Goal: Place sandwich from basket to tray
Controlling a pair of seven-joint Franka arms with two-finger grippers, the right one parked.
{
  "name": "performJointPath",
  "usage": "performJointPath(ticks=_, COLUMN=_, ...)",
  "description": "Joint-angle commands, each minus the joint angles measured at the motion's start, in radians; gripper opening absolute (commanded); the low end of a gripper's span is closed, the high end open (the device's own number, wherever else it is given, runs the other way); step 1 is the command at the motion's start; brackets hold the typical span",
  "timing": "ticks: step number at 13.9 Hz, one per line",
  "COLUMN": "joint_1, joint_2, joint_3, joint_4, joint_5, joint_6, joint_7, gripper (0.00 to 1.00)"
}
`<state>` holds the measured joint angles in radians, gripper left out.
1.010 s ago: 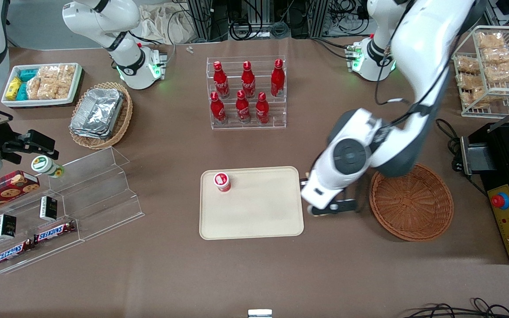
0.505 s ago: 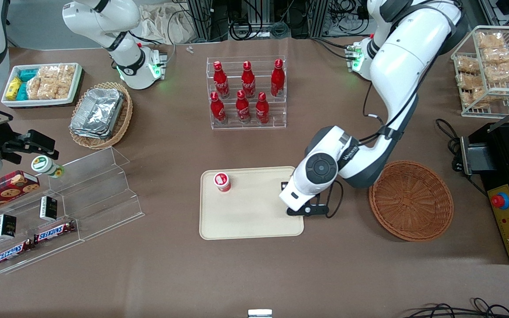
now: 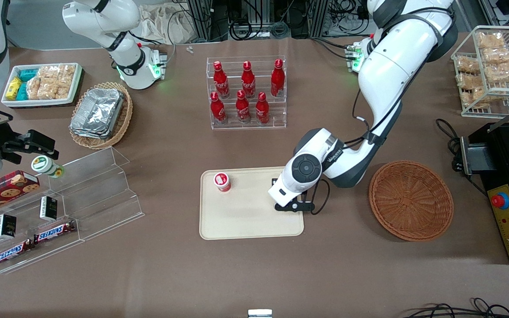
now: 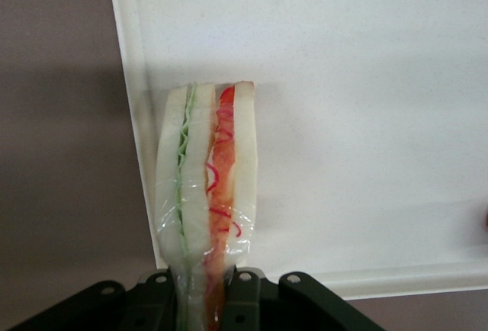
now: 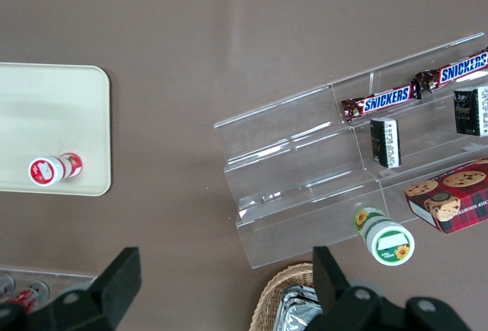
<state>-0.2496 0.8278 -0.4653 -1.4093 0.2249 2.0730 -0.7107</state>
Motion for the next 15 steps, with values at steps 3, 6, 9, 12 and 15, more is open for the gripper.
performJointPath(ticks=3, joint_1=-0.01, joint_2=-0.001, joint_3=0.001, joint_4=0.006, joint_5=0.005, joint_6=0.01, joint_7=-0.036, gripper=1.0)
performJointPath(ticks=6, joint_1=-0.007, joint_2=-0.007, joint_3=0.001, joint_4=0.009, joint_5=0.004, joint_6=0.01, joint_7=-0.039, gripper=1.0)
performJointPath(ticks=9, joint_1=0.0, joint_2=-0.03, joint_3=0.002, joint_4=0.026, joint_5=0.017, joint_6=0.009, joint_7=-0.137, gripper=1.0)
performJointPath(ticks=12, joint_1=0.059, joint_2=-0.114, joint_3=0.005, joint_4=0.062, joint_5=0.002, joint_6=-0.014, joint_7=-0.17, gripper=1.0)
performJointPath(ticks=15, joint_1=0.107, joint_2=-0.232, joint_3=0.031, joint_4=0.062, joint_5=0.019, joint_6=-0.112, joint_7=-0.184, gripper=1.0)
